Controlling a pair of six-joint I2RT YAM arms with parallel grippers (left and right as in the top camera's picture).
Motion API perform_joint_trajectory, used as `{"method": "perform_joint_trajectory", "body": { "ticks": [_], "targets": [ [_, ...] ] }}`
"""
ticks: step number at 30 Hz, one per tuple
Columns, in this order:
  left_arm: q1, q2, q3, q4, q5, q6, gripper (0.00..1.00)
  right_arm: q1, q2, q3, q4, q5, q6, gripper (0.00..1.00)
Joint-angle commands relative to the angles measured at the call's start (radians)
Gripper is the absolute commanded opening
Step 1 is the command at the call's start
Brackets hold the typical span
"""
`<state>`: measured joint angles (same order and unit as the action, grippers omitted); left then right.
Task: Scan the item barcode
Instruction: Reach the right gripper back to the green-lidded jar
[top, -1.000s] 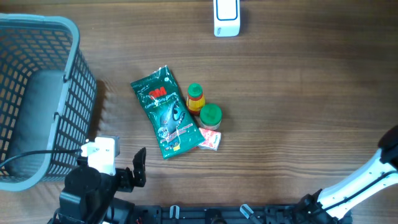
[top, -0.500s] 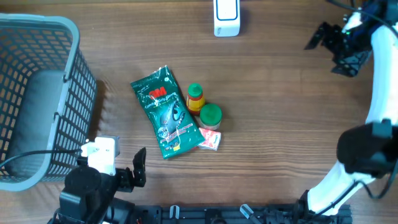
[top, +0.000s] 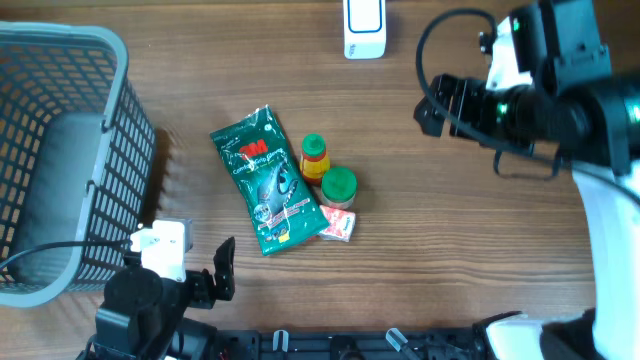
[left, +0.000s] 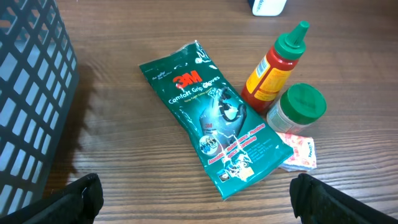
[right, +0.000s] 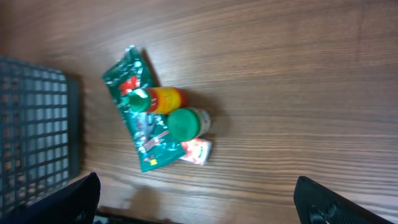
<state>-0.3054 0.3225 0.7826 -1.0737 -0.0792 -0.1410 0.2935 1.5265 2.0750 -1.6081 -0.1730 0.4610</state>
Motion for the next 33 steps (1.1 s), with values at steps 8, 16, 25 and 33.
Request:
{"method": "perform_joint_trajectory", "body": {
  "ticks": [8,16,25,33],
  "targets": [
    [0.005,0.001,0.009,0.002,0.011,-0.006,1.00,0.167,-0.126,0.011,0.000,0.068,0.089,1.00],
    [0.005,0.001,0.009,0.002,0.011,-0.006,1.00,0.176,-0.171,-0.080,0.001,0.184,0.067,1.00],
    [0.005,0.001,0.009,0.002,0.011,-0.006,1.00,0.315,-0.394,-0.614,0.428,0.334,0.423,1.00],
    [0.005,0.001,0.009,0.002,0.011,-0.006,1.00,0.360,-0.391,-0.865,0.645,0.346,0.504,1.00]
  ]
}}
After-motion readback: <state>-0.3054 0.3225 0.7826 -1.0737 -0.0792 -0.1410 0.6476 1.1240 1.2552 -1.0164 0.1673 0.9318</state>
